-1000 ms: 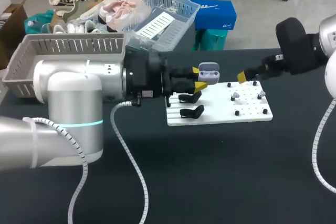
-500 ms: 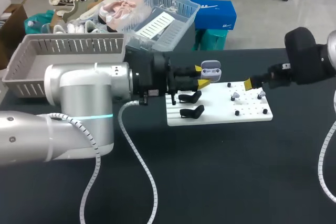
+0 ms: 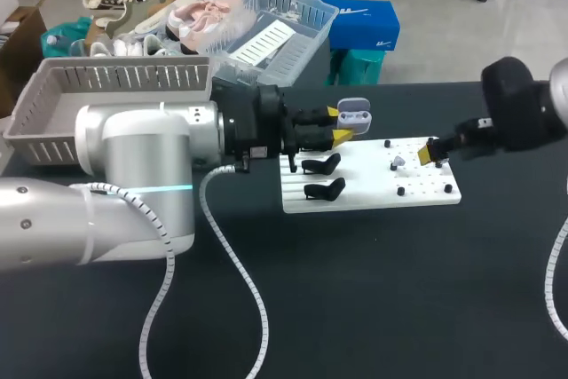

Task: Pick up each earbud case from the left stands, insert the matching earbuds, close the lid, and place the case in the box.

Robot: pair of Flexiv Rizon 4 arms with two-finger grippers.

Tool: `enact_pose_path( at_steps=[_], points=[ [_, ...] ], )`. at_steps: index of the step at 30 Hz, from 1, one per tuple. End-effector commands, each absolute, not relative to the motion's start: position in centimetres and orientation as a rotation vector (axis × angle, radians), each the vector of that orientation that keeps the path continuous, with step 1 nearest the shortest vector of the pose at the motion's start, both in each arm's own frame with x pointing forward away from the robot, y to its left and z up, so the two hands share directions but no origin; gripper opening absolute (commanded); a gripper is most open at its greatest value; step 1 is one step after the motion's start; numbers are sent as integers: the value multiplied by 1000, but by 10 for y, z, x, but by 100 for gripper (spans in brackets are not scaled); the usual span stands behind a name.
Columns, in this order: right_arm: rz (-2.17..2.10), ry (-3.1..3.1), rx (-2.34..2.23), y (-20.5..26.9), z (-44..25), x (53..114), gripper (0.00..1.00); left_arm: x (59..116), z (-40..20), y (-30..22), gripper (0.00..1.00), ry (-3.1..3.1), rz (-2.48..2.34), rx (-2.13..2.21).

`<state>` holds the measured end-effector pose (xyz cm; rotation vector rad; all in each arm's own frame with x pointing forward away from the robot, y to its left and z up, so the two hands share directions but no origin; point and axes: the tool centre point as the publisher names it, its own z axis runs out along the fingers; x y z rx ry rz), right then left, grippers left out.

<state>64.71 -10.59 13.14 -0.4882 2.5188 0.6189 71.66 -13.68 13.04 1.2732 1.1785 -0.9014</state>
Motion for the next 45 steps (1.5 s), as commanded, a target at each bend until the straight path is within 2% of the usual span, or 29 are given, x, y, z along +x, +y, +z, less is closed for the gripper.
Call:
enact_pose_path(
  at_steps=[1,15,23,33,43,45],
  points=[
    [514,2569,-512,-118,132,653,100,716,130,-137,0,1177,-898,1267],
    [120,2679,-797,-157,93,674,100,716,130,-137,0,1177,-898,1267],
    [68,2648,-849,-170,64,692,100,716,130,-137,0,1177,-898,1267],
    [21,2635,-948,-159,27,725,100,716,130,-137,0,1177,-898,1267],
    [-7,2629,-1011,-146,17,748,100,716,130,-137,0,1177,-898,1267],
    [-8,2628,-1011,-148,17,750,95,716,130,-137,0,1177,-898,1267]
  ],
)
